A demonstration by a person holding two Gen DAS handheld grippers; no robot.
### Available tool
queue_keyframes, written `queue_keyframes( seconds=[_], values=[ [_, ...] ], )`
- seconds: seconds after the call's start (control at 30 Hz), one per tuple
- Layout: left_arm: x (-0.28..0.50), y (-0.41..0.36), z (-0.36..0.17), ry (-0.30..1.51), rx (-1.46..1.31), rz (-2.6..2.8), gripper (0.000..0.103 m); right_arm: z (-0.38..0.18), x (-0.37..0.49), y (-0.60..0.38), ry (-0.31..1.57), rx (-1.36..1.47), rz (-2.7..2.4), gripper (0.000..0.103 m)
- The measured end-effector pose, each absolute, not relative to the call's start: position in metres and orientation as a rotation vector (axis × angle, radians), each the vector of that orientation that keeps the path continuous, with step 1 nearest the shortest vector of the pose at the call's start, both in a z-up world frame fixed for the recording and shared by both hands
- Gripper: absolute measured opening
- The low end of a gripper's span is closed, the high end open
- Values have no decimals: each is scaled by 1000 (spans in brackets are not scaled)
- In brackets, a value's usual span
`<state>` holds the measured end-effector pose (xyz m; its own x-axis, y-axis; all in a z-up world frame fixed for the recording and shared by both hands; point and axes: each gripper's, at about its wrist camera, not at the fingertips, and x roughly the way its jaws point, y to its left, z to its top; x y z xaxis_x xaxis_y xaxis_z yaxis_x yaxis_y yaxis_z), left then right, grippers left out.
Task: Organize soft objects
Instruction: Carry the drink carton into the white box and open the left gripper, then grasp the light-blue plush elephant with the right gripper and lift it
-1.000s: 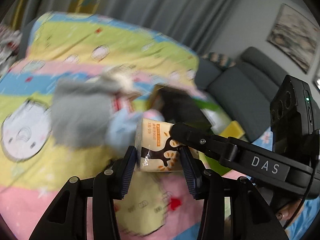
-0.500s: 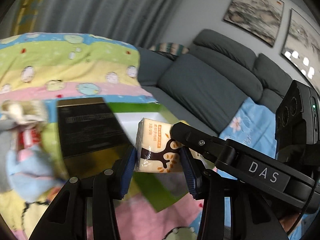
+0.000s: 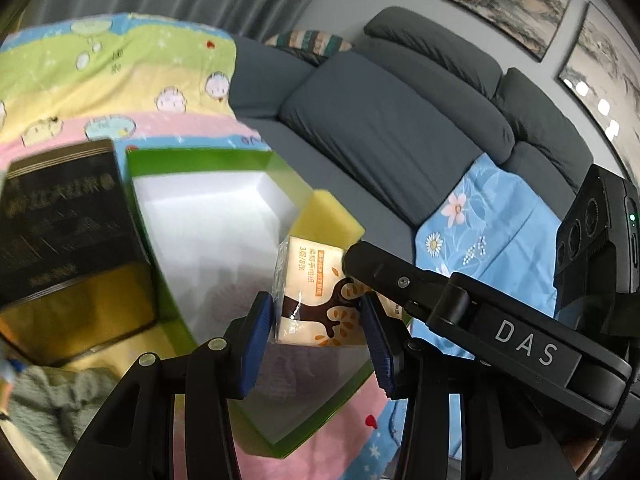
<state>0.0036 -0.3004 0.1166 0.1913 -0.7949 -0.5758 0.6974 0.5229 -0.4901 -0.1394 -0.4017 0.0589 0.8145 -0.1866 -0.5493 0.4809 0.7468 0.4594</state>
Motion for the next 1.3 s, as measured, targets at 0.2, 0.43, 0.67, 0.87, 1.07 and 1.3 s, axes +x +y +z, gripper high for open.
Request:
queue_keyframes(
  seconds=[0.2,0.43,0.67,0.87,1.07,1.3],
  values=[
    [1,-305,110,917,-129,-1019,46,50,-137,-410,530,655,-403,43],
    [-6,-290,123,887,-120,-1003,63,58,-140,-405,501,636,-401,71],
    [-13,-240,144,810,-153,-930,82,75,-148,-387,459,572,-397,89],
    [-17,-171,150,834,-162,-807,82,87,-141,-364,445,532,-342,100],
    [-24,-92,136,871,-186,-584,82,93,-128,-333,464,507,-197,102],
    [-28,-11,96,863,-230,-400,82,75,-86,-276,594,414,-59,101]
  ],
)
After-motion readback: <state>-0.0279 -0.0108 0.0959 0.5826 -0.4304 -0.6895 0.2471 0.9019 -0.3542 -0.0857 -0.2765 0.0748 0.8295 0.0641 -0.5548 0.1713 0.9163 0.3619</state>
